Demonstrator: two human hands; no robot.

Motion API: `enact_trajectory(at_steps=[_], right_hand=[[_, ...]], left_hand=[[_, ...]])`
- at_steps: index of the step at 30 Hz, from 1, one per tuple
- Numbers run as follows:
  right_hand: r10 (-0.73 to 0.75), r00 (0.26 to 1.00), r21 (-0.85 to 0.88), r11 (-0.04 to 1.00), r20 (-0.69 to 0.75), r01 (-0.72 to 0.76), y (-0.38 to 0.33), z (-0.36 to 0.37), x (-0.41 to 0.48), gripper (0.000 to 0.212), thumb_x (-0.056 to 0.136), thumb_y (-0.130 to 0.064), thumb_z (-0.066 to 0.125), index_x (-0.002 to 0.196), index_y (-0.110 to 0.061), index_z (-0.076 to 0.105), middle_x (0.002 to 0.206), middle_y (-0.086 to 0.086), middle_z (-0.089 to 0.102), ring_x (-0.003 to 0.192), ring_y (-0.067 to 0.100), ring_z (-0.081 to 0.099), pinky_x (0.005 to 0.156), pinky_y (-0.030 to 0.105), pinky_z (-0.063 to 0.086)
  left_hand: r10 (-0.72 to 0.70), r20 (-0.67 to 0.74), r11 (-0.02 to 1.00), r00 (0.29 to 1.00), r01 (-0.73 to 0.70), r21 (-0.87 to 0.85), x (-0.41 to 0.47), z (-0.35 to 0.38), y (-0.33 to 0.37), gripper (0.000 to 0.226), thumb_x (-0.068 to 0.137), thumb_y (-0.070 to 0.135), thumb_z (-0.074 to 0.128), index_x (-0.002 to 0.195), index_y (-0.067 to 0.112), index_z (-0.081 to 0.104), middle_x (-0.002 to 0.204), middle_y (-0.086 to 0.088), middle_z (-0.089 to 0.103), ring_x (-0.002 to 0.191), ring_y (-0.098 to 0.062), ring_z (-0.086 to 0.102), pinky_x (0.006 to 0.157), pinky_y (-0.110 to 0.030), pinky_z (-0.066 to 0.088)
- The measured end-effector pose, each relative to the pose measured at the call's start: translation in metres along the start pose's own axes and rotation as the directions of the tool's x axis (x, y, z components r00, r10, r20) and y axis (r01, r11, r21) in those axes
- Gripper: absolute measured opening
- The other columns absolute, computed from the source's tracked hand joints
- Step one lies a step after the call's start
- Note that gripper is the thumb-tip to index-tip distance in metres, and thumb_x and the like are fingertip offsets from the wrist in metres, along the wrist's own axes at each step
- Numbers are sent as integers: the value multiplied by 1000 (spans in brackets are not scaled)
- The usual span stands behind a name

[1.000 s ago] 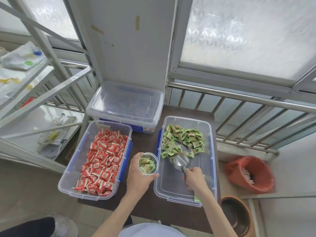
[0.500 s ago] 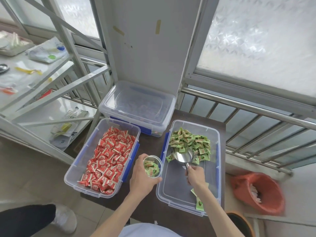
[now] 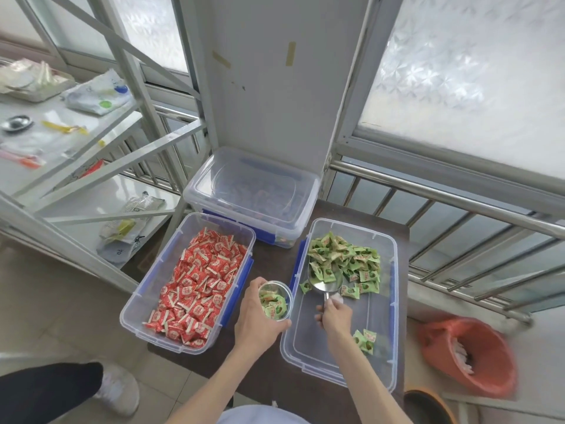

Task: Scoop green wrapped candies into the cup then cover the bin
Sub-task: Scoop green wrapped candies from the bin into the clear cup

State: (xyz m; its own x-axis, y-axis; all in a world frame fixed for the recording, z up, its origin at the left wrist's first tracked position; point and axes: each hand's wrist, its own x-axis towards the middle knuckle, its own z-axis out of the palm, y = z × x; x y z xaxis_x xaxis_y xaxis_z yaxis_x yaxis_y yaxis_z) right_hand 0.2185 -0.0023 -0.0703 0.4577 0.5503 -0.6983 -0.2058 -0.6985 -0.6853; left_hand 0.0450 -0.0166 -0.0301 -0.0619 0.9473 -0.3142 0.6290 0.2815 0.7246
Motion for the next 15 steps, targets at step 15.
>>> enact_trajectory(at_steps=[15], right_hand=[[23,1000,5,1000,4,-23,-2,-32,-14,22,98,-9,46,103,-3,67,66,7,64,45,14,47,35,20,36]], left_hand=[[-10,5,1000,1000,10,-5,0,-2,4,95,58,34,91,130,41,29,124,13,46,117,-13,51,93,-40,53]])
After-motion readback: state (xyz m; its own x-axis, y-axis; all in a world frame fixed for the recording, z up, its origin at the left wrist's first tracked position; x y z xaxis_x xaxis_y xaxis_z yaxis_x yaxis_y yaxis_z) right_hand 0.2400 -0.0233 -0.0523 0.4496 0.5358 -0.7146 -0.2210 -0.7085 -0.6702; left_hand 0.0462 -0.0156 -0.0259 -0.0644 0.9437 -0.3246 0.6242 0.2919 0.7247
